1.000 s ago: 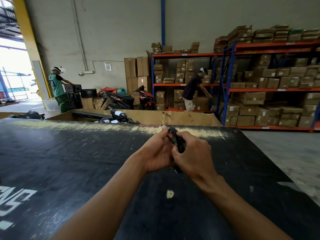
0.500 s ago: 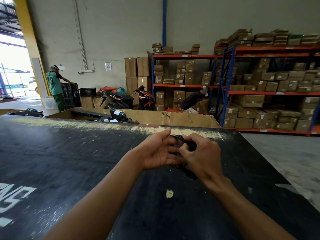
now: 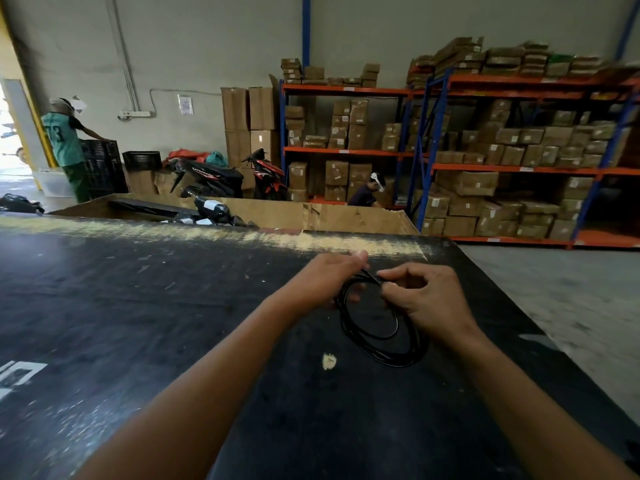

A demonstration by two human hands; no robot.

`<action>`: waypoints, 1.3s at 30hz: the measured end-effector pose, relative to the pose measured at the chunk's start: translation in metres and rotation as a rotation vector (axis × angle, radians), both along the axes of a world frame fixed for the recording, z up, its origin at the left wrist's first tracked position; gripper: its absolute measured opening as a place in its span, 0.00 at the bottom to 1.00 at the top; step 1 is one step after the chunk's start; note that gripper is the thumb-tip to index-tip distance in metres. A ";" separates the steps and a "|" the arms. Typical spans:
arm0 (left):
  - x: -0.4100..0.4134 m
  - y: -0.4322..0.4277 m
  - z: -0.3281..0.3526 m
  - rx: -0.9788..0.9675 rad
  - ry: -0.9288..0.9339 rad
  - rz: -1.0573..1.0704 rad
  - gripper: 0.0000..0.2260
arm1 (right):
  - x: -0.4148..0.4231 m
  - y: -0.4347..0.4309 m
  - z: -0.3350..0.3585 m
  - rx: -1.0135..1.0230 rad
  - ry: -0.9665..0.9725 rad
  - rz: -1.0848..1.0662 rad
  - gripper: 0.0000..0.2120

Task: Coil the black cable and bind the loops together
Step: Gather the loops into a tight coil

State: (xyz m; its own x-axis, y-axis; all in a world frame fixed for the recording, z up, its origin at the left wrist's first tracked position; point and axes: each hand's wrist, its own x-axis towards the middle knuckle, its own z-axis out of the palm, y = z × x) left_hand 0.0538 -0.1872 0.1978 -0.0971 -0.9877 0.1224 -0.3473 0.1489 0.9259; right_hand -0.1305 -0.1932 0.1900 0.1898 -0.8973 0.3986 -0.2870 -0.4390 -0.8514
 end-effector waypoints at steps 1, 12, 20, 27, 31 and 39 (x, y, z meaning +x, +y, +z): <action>-0.001 -0.001 -0.002 0.092 0.093 -0.036 0.18 | -0.002 0.001 -0.001 0.023 -0.018 0.001 0.08; -0.019 -0.008 -0.021 0.080 0.158 -0.095 0.06 | -0.021 0.019 -0.024 0.037 0.085 -0.085 0.09; -0.033 -0.014 -0.042 -0.020 0.065 -0.091 0.05 | -0.043 0.036 -0.038 -0.004 0.533 -0.058 0.23; -0.034 -0.009 -0.063 -0.119 -0.095 -0.195 0.04 | -0.065 0.040 -0.035 0.125 0.629 0.064 0.22; -0.038 -0.008 -0.070 -0.130 -0.052 -0.223 0.05 | -0.076 0.036 -0.029 0.164 0.652 0.172 0.27; -0.082 -0.024 -0.084 -0.093 0.091 -0.035 0.05 | -0.086 0.016 -0.063 -0.063 0.311 -0.146 0.13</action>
State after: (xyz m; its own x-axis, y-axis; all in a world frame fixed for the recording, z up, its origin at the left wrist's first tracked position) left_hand -0.0285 -0.2114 0.1142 -0.1160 -0.9678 0.2234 -0.2559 0.2464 0.9348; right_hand -0.2165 -0.1771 0.1270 0.1827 -0.8995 0.3969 -0.5921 -0.4229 -0.6860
